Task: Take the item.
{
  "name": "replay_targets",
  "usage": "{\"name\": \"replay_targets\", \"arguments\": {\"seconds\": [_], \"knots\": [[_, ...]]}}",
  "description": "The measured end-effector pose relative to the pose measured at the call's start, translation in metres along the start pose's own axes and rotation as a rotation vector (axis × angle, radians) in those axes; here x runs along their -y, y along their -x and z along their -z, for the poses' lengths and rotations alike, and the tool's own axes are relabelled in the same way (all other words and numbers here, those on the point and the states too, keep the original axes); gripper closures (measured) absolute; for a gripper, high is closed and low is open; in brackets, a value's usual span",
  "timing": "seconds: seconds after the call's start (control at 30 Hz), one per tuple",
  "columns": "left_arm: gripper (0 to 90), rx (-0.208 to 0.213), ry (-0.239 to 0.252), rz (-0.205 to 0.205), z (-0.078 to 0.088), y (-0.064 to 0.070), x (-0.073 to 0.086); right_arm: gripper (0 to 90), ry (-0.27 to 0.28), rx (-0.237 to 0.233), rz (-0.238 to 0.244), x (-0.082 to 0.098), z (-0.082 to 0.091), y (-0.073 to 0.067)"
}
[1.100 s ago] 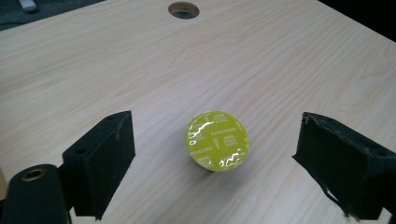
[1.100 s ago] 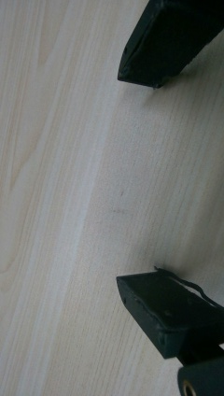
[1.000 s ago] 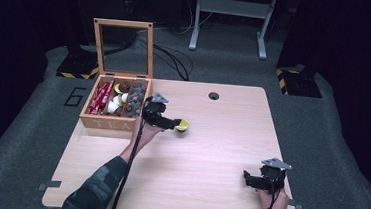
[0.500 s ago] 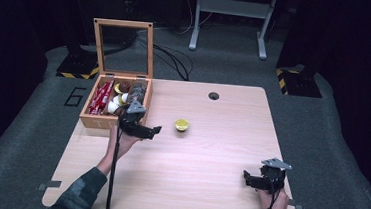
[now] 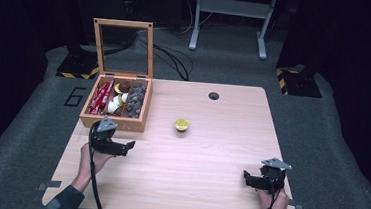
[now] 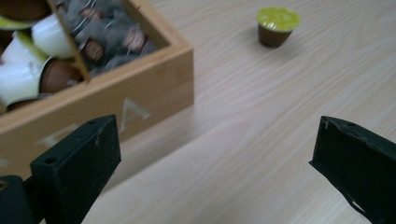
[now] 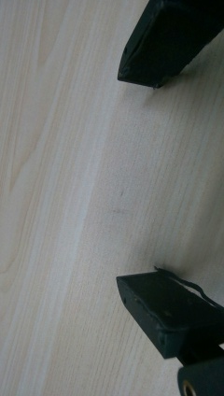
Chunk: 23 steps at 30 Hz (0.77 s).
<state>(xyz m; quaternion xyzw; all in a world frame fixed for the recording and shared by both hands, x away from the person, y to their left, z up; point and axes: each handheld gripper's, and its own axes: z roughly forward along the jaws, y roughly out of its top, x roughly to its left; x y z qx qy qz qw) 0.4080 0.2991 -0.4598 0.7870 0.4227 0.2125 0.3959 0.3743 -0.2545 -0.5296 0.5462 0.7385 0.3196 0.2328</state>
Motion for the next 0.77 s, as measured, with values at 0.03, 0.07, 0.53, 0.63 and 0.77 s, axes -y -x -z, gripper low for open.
{"name": "replay_targets", "arguments": {"seconds": [0.03, 0.07, 0.53, 0.63, 0.77], "knots": [[0.1, -0.012, -0.005, 0.014, 0.004, -0.003, 0.008, 2.8, -0.002, 0.000, 0.001, 0.000, 0.000, 0.000], [0.1, -0.016, -0.010, 0.023, 0.006, -0.004, 0.013, 2.8, -0.002, 0.000, 0.001, 0.000, 0.000, 0.000], [0.0, -0.092, -0.115, 0.124, 0.012, -0.020, 0.088, 2.7, -0.001, 0.000, 0.001, 0.000, 0.000, 0.000], [0.0, -0.095, -0.117, 0.132, 0.011, -0.022, 0.093, 2.7, 0.000, 0.000, -0.001, 0.000, 0.000, 0.000], [0.0, -0.099, -0.112, 0.136, 0.010, -0.022, 0.095, 2.7, -0.002, 0.000, 0.001, 0.000, 0.000, 0.000]]}}
